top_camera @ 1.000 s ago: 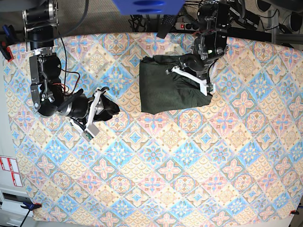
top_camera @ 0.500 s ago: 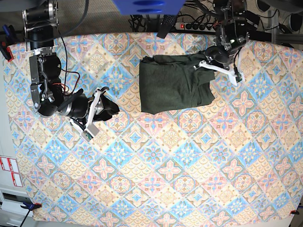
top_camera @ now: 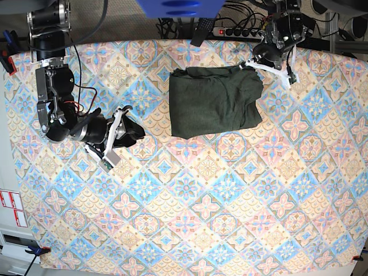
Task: Fold the T-shirt properly
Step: 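Lift the left gripper away from the folded shirt, then reach both grippers to the bundle and grasp its opposite ends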
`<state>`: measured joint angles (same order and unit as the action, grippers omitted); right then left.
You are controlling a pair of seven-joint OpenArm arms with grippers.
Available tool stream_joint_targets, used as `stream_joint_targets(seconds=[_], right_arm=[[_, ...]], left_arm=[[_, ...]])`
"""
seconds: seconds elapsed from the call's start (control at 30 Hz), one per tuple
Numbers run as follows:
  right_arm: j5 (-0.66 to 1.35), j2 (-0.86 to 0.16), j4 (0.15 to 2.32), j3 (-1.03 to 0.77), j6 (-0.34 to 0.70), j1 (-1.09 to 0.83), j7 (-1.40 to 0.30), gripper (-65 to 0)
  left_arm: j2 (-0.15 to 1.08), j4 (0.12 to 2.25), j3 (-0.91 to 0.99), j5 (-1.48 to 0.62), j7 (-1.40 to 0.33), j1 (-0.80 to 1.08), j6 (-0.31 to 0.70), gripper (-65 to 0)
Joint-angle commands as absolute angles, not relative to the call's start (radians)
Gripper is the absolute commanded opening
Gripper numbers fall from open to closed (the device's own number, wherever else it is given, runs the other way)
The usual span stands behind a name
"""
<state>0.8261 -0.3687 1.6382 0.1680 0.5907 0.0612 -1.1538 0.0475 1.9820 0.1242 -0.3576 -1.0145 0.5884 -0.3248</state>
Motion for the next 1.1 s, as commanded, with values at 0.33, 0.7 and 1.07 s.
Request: stream_joint_targets(seconds=[0.33, 0.7, 1.07], right_arm=[[0.846, -0.377, 1.656, 0.282, 0.596, 0.091, -1.135, -45.0], [0.668, -0.344, 1.647, 0.57, 0.596, 0.239, -1.135, -45.0], [0.555, -0.239, 1.606, 0.86, 0.596, 0.398, -1.135, -45.0]], left_arm=[[0.183, 2.068, 0.131, -0.673, -0.998, 0.539, -0.32, -65.0], [0.176, 1.963, 0.13, -0.7, -0.998, 0.42, -0.32, -65.0], [0.151, 1.765, 0.128, -0.71, -0.997, 0.42, -0.32, -65.0]])
